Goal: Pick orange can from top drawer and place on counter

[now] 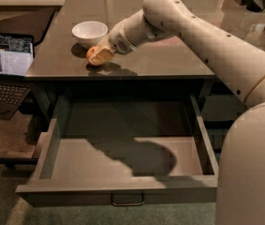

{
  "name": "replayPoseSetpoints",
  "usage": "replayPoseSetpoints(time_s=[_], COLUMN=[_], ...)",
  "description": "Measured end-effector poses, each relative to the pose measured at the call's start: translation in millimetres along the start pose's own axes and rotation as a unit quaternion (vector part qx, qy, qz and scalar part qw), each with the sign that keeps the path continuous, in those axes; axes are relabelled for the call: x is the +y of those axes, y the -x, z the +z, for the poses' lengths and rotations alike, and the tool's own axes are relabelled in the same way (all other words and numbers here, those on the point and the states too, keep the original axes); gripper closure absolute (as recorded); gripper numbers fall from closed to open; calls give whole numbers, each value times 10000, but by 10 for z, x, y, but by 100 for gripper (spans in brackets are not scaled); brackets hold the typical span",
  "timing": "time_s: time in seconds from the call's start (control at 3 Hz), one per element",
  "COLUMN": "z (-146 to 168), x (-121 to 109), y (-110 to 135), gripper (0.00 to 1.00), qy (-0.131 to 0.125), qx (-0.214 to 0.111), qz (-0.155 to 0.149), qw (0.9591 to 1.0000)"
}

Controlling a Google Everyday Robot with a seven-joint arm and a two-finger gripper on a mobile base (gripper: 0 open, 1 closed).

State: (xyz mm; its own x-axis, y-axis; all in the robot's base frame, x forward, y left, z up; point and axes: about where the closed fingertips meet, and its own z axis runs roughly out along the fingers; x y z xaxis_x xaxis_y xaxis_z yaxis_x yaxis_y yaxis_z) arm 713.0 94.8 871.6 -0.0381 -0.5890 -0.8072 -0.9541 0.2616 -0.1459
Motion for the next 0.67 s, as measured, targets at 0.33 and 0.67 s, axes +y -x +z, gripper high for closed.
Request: replayPoseSetpoints(time_s=[0.33,0.67], z=[1,1], x=[0,0], y=[0,0], gripper=[0,0], qy=[1,1], qx=[0,0], qz=[0,0], qw=[10000,10000])
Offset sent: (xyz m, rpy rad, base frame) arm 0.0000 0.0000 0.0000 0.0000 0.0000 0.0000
